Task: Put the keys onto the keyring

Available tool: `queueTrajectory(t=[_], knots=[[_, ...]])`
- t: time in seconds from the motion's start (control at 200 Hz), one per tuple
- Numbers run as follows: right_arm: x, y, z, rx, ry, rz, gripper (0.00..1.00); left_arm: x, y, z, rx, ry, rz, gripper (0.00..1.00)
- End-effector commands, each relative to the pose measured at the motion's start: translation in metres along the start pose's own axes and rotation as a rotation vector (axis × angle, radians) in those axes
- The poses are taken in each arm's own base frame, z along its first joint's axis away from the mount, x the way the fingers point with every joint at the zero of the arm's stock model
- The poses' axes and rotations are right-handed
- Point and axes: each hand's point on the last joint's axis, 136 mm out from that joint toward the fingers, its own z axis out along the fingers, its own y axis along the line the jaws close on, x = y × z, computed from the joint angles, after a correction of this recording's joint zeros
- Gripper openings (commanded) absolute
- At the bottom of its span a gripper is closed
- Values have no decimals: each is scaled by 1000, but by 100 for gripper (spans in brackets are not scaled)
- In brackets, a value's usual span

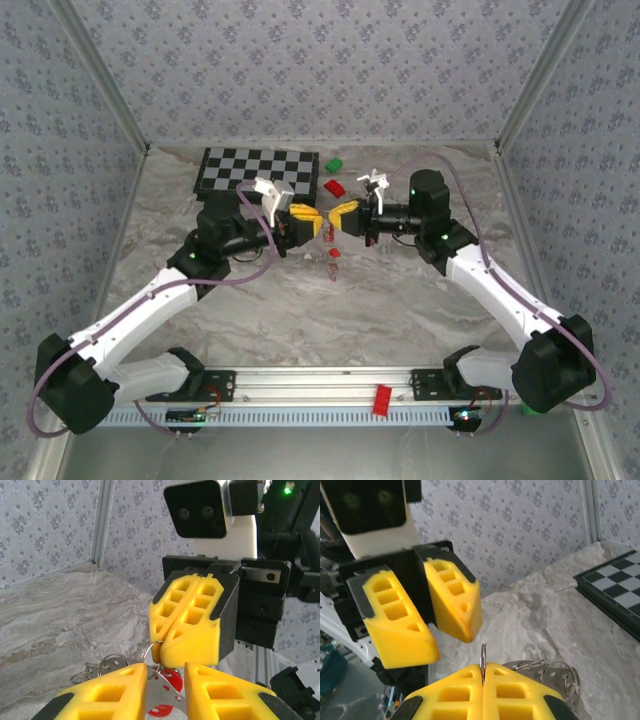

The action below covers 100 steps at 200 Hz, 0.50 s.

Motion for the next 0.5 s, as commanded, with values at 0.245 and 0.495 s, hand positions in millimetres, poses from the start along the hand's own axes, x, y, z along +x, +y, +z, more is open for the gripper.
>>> queueTrajectory(t=[0.245,0.495], knots=[[27,0,-12,39,226,-110,0,-6,-7,-7,-5,90,96,26],[31,0,-8,-2,246,-116,0,16,4,-4,-36,208,140,32]])
